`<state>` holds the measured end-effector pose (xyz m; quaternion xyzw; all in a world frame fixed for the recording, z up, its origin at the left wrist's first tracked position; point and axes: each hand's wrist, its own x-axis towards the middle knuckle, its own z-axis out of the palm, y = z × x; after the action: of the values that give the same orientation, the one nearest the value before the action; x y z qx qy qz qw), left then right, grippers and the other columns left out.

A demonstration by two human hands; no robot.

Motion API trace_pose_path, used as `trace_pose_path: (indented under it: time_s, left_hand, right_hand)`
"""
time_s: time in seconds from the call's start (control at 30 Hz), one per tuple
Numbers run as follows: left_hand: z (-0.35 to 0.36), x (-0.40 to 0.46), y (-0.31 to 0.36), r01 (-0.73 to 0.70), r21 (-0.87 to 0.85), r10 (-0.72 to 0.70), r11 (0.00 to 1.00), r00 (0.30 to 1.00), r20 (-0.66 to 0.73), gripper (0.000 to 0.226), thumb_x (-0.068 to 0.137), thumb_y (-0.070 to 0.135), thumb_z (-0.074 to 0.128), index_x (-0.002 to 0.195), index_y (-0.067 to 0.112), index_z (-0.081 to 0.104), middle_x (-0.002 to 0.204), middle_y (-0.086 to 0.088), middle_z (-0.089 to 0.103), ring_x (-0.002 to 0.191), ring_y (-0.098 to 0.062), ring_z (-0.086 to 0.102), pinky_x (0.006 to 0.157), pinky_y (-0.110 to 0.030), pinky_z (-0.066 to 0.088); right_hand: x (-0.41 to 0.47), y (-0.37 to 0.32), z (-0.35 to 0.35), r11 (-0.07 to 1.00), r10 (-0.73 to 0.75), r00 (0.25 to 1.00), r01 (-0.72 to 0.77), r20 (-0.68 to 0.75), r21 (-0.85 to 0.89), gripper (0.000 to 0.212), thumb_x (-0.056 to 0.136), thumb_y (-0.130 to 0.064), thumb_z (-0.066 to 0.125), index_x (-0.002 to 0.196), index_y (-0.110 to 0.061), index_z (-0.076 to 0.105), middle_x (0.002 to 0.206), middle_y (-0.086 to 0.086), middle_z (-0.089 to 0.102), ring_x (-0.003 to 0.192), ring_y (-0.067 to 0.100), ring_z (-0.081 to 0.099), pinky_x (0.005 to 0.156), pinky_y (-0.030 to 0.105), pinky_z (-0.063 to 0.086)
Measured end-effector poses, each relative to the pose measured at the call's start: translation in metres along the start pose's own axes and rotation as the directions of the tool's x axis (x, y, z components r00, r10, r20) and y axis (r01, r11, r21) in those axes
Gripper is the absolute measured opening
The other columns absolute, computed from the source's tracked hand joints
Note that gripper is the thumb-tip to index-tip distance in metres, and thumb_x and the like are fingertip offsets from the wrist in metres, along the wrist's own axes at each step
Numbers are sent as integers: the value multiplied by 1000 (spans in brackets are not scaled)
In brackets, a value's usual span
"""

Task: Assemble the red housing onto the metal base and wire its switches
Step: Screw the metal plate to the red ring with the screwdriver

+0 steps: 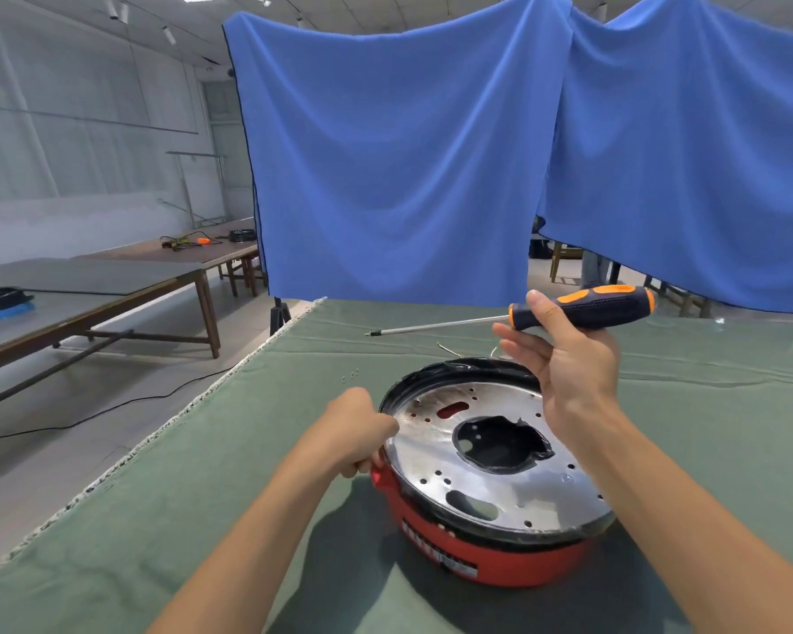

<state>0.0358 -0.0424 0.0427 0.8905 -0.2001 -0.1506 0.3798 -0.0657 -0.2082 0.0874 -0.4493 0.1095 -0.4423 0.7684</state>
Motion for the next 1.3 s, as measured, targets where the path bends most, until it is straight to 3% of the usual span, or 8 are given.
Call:
trace_pose_path:
  time_s: [0.13, 0.27, 0.47, 0.63, 0.8, 0.87, 1.03, 1.3]
  left_hand:
    - [3, 14, 6, -95, -9, 94, 995, 991, -91, 19, 80, 6, 52, 64, 10, 44, 47, -7, 45, 42, -22, 41, 39, -18, 29]
    - [12, 25, 1, -197, -24, 184, 980, 949, -256, 18, 84, 15, 61, 70, 11, 50, 65, -6, 58, 60, -26, 53, 61, -35, 47]
    - [19, 27, -18, -186, -92, 141, 978, 921, -364, 15, 84, 30, 66, 79, 16, 66, 69, 0, 63, 70, -24, 59, 69, -34, 47]
    - [20, 15, -27, -185, -82, 157, 979, 951, -268, 15, 78, 23, 68, 68, 14, 65, 49, 6, 52, 52, -18, 47, 55, -28, 37]
    - [17, 3, -35, -215, -213, 143, 953, 940, -309, 21, 70, 27, 58, 68, 10, 69, 61, -12, 63, 62, -24, 51, 62, -37, 47]
    - [17, 0, -37, -199, -240, 118, 950, 942, -313, 18, 82, 29, 63, 76, 13, 69, 63, -8, 65, 60, -21, 54, 60, -39, 49]
    - [16, -6, -30, 47, -283, -80, 958, 991, -106, 39, 89, 49, 56, 92, 10, 57, 63, -2, 50, 40, -14, 48, 38, -24, 43]
    - [9, 0, -16, 133, -113, -118, 985, 985, 124, 13, 84, 15, 59, 76, 8, 52, 70, -8, 57, 41, -12, 55, 38, -21, 40]
  right_hand:
    - [6, -1, -4, 1000, -21, 1000, 21, -9, -1, 17, 84, -12, 70, 92, -6, 56, 67, 5, 70, 60, 27, 71, 49, 23, 54]
    - [14, 0, -8, 1000, -27, 999, 27, -28, -7, 17, 85, -14, 70, 93, -7, 56, 68, 5, 70, 60, 26, 71, 51, 23, 54]
    - [22, 10, -10, 999, -33, 999, 32, -43, -12, 20, 85, -15, 69, 96, -5, 55, 66, 4, 69, 57, 25, 70, 51, 24, 54]
    - [27, 16, -10, 998, -57, 994, 55, -89, -25, 15, 86, -16, 68, 86, -9, 55, 59, 0, 67, 49, 21, 66, 45, 23, 51]
    - [31, 19, -9, 991, -114, 981, 102, -156, -85, 17, 87, -20, 64, 76, -13, 53, 51, -4, 61, 36, 14, 56, 37, 22, 46]
    - [33, 20, -9, 989, -121, 975, 103, -184, -107, 19, 88, -21, 62, 74, -13, 53, 47, -5, 59, 34, 13, 53, 35, 21, 44]
    - [36, 17, -13, 989, -128, 958, 106, -256, -99, 19, 89, -22, 60, 75, -12, 52, 48, -2, 57, 32, 11, 49, 35, 20, 43]
    - [35, 6, -23, 984, -162, 939, 130, -304, -124, 17, 89, -22, 59, 77, -13, 51, 53, 0, 56, 33, 11, 49, 36, 20, 44]
